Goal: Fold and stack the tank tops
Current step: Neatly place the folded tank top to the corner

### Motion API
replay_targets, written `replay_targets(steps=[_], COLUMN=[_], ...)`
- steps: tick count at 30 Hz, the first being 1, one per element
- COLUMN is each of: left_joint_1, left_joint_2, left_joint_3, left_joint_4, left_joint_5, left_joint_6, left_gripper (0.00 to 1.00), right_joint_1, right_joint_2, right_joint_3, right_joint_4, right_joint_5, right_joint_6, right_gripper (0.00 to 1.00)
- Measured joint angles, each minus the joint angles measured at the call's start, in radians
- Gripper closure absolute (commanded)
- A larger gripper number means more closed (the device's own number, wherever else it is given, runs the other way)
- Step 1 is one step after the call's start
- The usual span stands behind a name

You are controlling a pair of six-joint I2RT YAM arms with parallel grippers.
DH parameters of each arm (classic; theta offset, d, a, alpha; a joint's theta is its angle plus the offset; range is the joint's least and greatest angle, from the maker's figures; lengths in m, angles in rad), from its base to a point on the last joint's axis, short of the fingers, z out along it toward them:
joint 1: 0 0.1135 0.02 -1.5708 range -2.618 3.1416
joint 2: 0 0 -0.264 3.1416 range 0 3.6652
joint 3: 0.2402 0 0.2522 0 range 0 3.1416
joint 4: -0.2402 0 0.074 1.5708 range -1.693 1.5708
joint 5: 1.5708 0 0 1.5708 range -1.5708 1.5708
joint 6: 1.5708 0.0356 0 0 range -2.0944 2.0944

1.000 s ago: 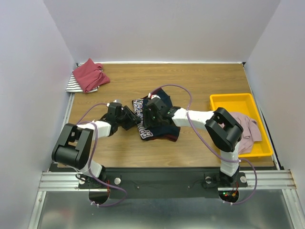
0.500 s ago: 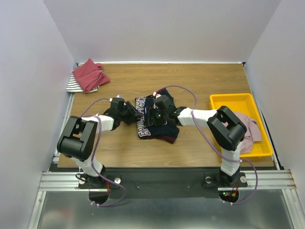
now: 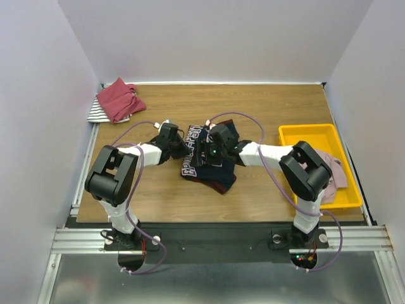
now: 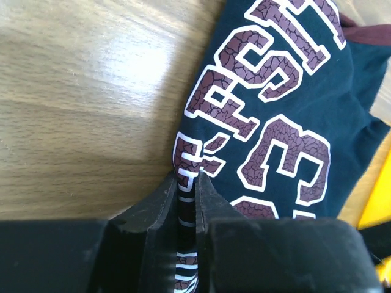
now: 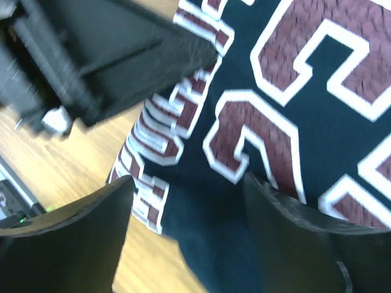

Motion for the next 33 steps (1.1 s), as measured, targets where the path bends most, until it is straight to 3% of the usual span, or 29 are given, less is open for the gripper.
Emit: replay_targets(steps=[5, 15, 24, 33], left_joint_1=[-0.011, 0.049, 0.174, 0.203], left_joint_2=[0.045, 0.163, 0.384, 0.51], left_joint_3=[0.123, 0.54, 0.962, 1.23], left_joint_4=[-0.132, -0.519, -0.642, -0.681], left_joint_5=[-0.07, -0.462, -0.717, -0.802], left_joint_6=[0.049, 0.241, 0.41, 0.534], left_gripper=[1.0, 1.0, 1.0, 1.0], right_joint_1=[0.0, 0.0, 0.0, 0.0], right_joint_2=[-0.108, -0.46, -0.481, -0.477], right_joint_3=[0.0, -0.032, -0.098, -0.098], right_joint_4=[-0.085, -0.121, -0.183, -0.19], right_joint_5=[0.047, 0.196, 0.248, 0.274], right_joint_6=[0.006, 0.01, -0.006, -0.032], right_gripper=[0.12, 0.09, 0.09, 0.09])
